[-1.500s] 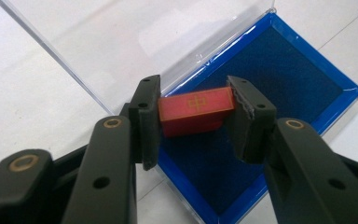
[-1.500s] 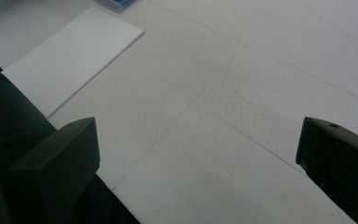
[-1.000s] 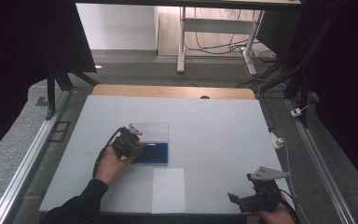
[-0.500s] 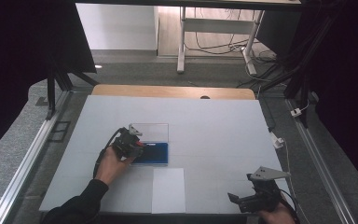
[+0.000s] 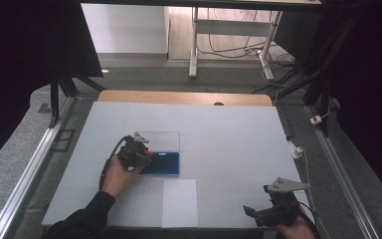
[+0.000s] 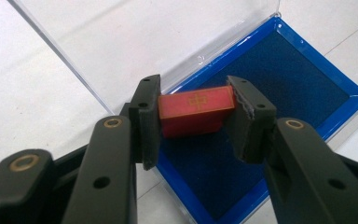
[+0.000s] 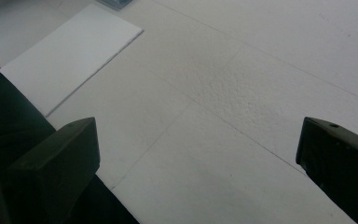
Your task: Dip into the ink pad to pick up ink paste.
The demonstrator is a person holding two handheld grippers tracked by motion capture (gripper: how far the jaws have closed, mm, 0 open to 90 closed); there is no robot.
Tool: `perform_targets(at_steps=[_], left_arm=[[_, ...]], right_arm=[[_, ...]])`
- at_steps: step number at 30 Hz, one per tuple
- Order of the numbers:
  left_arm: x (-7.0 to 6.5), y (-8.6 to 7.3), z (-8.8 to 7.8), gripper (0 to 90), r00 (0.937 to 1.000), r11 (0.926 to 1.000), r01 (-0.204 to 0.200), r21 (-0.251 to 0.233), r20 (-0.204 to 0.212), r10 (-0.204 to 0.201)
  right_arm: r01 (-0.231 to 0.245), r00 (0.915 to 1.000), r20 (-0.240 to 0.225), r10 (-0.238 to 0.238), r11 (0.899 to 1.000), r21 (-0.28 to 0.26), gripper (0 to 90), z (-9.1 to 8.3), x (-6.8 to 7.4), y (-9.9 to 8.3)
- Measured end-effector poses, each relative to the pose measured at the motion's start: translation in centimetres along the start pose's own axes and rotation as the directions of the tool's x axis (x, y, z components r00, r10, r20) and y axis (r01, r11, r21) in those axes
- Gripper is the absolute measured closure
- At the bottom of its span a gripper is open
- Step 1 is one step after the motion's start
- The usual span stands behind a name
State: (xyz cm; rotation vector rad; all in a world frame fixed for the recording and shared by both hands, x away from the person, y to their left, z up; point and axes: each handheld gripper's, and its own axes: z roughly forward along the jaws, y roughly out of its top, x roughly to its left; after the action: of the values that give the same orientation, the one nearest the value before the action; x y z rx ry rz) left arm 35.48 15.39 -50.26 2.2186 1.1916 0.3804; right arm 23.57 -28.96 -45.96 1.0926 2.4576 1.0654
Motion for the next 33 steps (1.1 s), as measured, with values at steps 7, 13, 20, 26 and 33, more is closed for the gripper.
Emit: perform_targets(at_steps=[7, 13, 20, 26, 33], left_arm=[[0.0, 0.2, 0.0, 57.9, 0.9999, 0.9998, -0.017, 0.007, -0.002, 0.017], [-0.2, 0.4, -0.2, 57.8, 0.9995, 0.9994, -0.032, 0.013, -0.003, 0.032], [-0.7, 0.5, -0.9, 57.7, 0.9987, 0.999, -0.043, -0.007, 0.027, 0.044], [-0.7, 0.5, -1.6, 57.7, 0.9978, 0.9989, -0.037, -0.028, 0.054, 0.038], [-0.7, 0.5, -2.6, 57.6, 0.9954, 0.9976, -0.031, -0.061, 0.089, 0.037]], right_arm=[[-0.004, 1.0, -0.002, 0.004, 1.0, -0.006, 0.0, 0.0, 0.0, 0.0], [0.001, 1.0, -0.003, -0.001, 1.0, -0.007, 0.0, 0.0, 0.0, 0.0], [0.001, 1.0, -0.001, -0.001, 1.0, -0.01, 0.0, 0.0, 0.0, 0.0], [0.005, 1.0, -0.002, -0.005, 1.0, -0.007, 0.0, 0.0, 0.0, 0.0], [0.004, 1.0, -0.003, -0.004, 1.0, -0.009, 0.0, 0.0, 0.0, 0.0]])
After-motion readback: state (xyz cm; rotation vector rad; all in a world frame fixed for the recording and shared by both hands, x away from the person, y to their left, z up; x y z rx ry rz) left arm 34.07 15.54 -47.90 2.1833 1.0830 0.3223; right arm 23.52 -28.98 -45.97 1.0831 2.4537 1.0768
